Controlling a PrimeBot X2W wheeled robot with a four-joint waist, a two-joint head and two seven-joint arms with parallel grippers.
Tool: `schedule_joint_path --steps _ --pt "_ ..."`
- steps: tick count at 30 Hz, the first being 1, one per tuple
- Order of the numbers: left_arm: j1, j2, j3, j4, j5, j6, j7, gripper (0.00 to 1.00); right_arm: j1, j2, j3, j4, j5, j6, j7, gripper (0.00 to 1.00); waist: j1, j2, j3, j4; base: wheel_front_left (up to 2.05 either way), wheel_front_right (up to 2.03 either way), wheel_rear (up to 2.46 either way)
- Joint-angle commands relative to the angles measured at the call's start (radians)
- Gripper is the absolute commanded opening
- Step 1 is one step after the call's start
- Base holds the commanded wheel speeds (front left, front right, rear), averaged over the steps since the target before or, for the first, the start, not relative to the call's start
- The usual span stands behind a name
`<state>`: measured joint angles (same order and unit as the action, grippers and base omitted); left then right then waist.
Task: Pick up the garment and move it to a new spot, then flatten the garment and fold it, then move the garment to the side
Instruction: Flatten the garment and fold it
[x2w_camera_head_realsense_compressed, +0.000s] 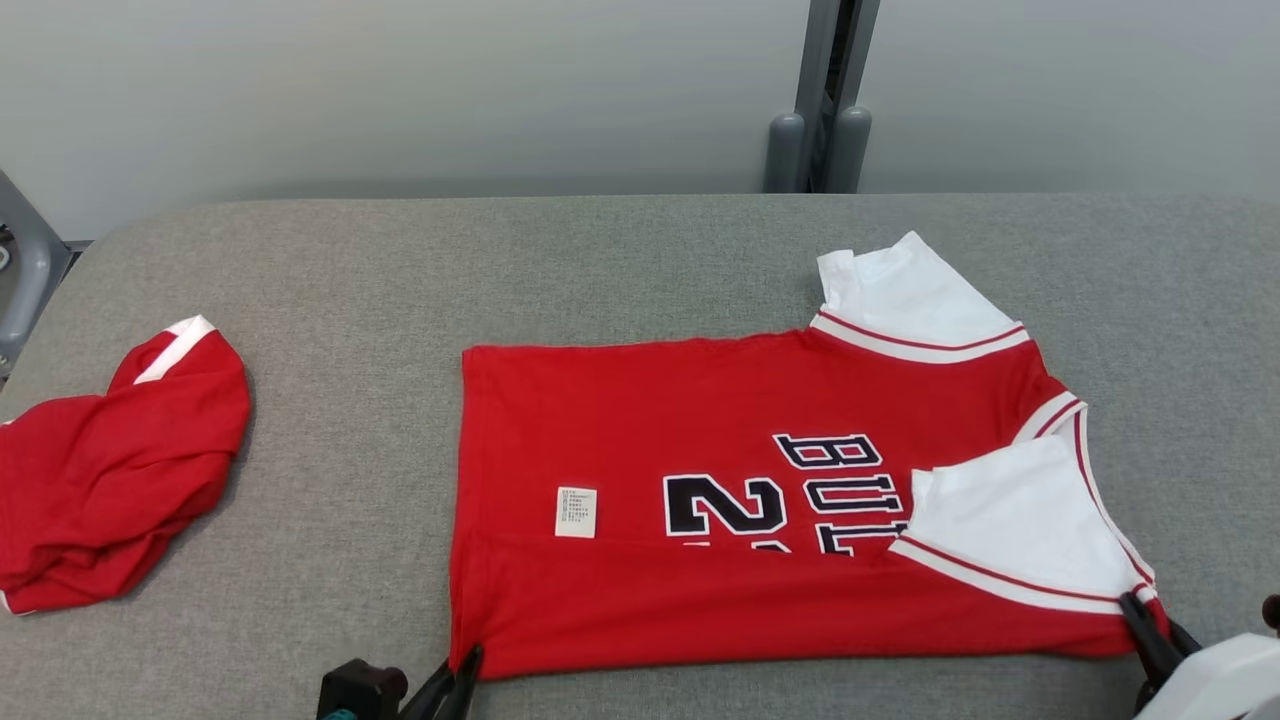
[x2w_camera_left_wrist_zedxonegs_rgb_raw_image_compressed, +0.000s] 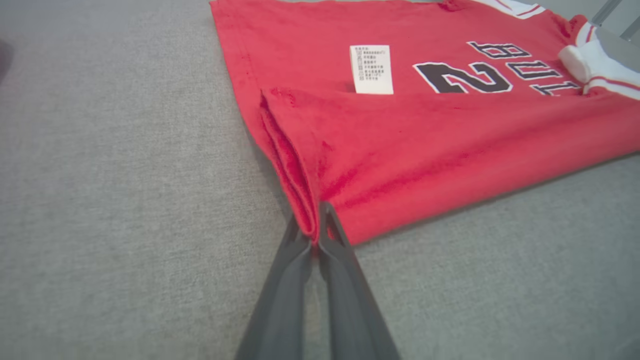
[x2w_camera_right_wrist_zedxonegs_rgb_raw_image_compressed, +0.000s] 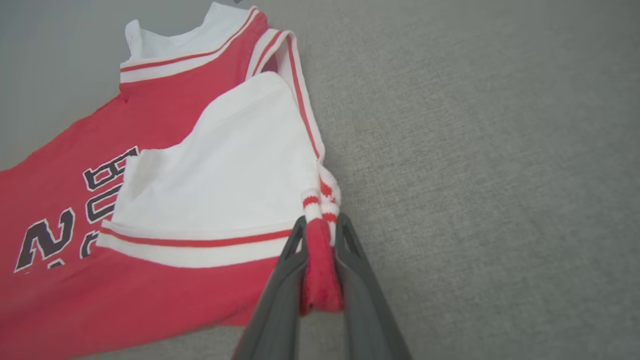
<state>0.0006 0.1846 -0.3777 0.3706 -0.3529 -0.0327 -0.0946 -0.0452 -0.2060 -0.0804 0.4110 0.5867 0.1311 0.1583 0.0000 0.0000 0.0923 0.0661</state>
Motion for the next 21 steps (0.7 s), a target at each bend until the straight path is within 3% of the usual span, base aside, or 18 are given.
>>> schedule_joint_path --steps 1,2,5,12,13,14,15,16,21 --pt "0.025 0.019 0.002 -0.022 -0.001 0.009 0.01 0.0 0.032 0.002 -0.021 -0.035 -0.006 -0.001 0.034 0.0 0.0 0.0 0.0 -0.001 0.0 0.0 0.0" --pt "0.101 0.045 0.002 -0.11 -0.011 0.027 0.052 0.0 0.134 0.021 -0.061 -0.187 -0.02 0.0 0.153 0.0 0.0 0.0 0.005 -0.005 0.0 0.0 0.0" --pt "0.169 0.064 0.009 -0.189 -0.028 0.043 0.077 0.0 0.221 0.053 -0.125 -0.32 -0.027 0.0 0.249 0.0 0.0 0.0 0.011 -0.005 0.0 0.0 0.0" --pt "0.209 0.081 -0.001 -0.265 -0.028 0.055 0.108 0.0 0.3 0.121 -0.198 -0.46 -0.047 -0.001 0.373 0.0 0.0 0.0 0.02 0.001 0.0 0.0 0.0" --pt "0.207 0.082 -0.002 -0.27 -0.024 0.059 0.109 0.39 0.3 0.126 -0.197 -0.47 -0.046 0.0 0.384 0.88 0.0 0.0 0.02 0.002 0.0 0.0 0.0" --pt "0.206 0.083 -0.002 -0.273 -0.022 0.062 0.11 0.65 0.297 0.132 -0.201 -0.478 -0.044 0.0 0.389 1.0 0.0 0.0 0.019 0.002 0.0 0.0 0.0" --pt "0.205 0.082 -0.002 -0.275 -0.021 0.064 0.11 0.95 0.29 0.134 -0.207 -0.488 -0.047 0.0 0.387 1.0 0.0 0.0 0.018 0.002 0.0 0.0 0.0" --pt "0.205 0.079 0.001 -0.278 -0.024 0.07 0.104 1.0 0.281 0.139 -0.214 -0.493 -0.048 0.0 0.38 1.0 0.0 0.0 0.018 0.001 0.0 0.0 0.0" --pt "0.21 0.089 0.01 -0.285 -0.029 0.079 0.102 1.0 0.25 0.146 -0.235 -0.491 -0.082 0.0 0.344 1.0 0.0 0.0 0.014 -0.002 0.0 0.0 0.0"
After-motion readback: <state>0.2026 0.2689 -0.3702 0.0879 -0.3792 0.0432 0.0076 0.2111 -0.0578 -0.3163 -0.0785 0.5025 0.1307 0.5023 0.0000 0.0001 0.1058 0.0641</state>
